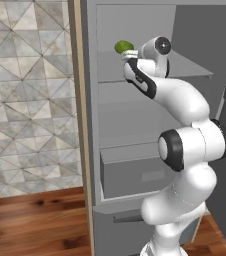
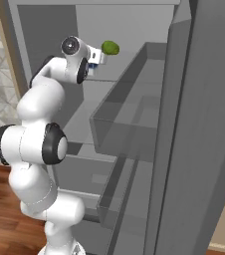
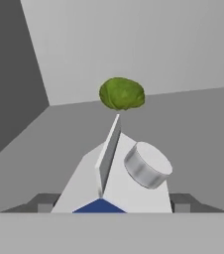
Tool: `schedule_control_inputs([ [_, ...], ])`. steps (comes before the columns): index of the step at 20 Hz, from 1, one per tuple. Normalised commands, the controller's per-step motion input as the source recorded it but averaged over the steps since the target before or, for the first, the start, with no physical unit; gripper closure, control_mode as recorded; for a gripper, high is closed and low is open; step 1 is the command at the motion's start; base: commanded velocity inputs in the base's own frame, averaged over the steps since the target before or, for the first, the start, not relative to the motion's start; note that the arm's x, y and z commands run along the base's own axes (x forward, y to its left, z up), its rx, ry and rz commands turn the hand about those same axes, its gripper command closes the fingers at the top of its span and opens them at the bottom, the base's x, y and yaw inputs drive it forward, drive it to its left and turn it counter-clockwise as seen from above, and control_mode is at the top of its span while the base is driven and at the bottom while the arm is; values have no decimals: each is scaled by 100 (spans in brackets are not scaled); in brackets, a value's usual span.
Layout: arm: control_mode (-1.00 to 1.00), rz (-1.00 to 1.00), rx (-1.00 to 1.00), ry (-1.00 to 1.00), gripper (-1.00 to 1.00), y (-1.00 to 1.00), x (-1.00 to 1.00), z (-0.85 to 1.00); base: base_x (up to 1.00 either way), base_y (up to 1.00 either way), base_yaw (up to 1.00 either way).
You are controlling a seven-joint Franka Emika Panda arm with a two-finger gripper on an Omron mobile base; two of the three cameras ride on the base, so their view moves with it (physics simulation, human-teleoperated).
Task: Take out the milk from the fridge and place it on the tray on the counter. Then take the sugar cube near the tray and place it in the tray.
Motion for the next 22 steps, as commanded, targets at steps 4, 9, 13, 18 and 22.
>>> schedule_control_inputs([
  [4, -100, 0, 2, 5, 100, 0, -19, 0, 0, 0, 0],
  [9, -100, 0, 2, 0, 100, -5, -61, 0, 0, 0, 0],
  [13, -100, 0, 6, -9, 100, -11, -93, 21, 0, 0, 0],
  [18, -100, 0, 1, -22, 100, 0, -100, 8, 0, 0, 0],
  [22, -100, 0, 2, -7, 100, 0, -100, 2, 0, 0, 0],
])
